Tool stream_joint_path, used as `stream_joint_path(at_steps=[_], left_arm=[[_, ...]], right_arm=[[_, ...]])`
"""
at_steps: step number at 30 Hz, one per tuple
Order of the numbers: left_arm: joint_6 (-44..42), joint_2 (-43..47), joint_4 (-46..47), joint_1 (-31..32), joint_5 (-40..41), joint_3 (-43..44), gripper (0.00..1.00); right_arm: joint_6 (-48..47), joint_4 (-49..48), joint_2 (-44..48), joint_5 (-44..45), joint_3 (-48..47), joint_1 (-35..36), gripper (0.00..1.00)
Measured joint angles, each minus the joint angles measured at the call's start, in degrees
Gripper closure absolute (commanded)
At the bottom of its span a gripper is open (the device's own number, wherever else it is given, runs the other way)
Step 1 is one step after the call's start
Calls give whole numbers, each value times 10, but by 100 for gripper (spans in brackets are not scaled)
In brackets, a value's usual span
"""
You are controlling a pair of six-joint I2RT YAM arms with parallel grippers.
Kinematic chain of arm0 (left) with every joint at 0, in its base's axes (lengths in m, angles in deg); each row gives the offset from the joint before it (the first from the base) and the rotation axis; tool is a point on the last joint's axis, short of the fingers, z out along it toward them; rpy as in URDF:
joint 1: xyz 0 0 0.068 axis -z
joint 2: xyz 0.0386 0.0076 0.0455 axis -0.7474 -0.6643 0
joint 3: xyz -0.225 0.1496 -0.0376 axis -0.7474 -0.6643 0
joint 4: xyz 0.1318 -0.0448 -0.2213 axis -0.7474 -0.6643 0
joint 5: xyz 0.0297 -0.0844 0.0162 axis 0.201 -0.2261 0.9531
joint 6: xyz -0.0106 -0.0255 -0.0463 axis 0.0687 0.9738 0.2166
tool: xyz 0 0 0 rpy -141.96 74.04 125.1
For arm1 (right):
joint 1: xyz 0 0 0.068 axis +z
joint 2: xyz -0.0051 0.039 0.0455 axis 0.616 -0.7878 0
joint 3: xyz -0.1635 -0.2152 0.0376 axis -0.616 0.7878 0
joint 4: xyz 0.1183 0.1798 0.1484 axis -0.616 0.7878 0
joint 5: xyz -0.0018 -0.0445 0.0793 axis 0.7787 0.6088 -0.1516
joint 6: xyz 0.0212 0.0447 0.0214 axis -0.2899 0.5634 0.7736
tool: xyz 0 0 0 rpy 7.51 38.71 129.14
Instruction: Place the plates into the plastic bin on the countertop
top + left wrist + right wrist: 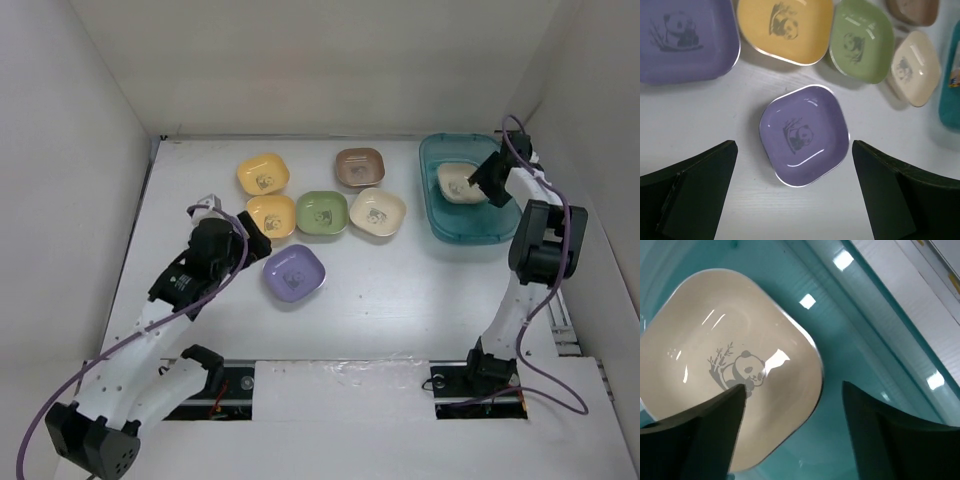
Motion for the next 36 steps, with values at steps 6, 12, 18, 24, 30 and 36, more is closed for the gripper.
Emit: stream_joint_path(at_steps=[6, 12, 18, 24, 30, 36], left_arm=[[53, -25, 15, 0, -4, -85, 0], [72, -33, 36, 0, -6, -96, 0], [67, -30, 39, 0, -2, -86, 0], [48, -24, 21, 0, -2, -35, 0], [23, 8, -5, 0, 1, 19, 0], [8, 15, -16, 0, -2, 31, 0]], right_arm=[[-4, -3, 15, 1, -10, 26, 1], [-44, -4, 125, 39, -9, 154, 1], [-76, -46, 193, 46, 57, 332, 10], [-70, -49, 133, 70, 142, 401, 18], [-9, -51, 143, 126, 241, 405, 18], [32, -63, 163, 163, 254, 405, 18]])
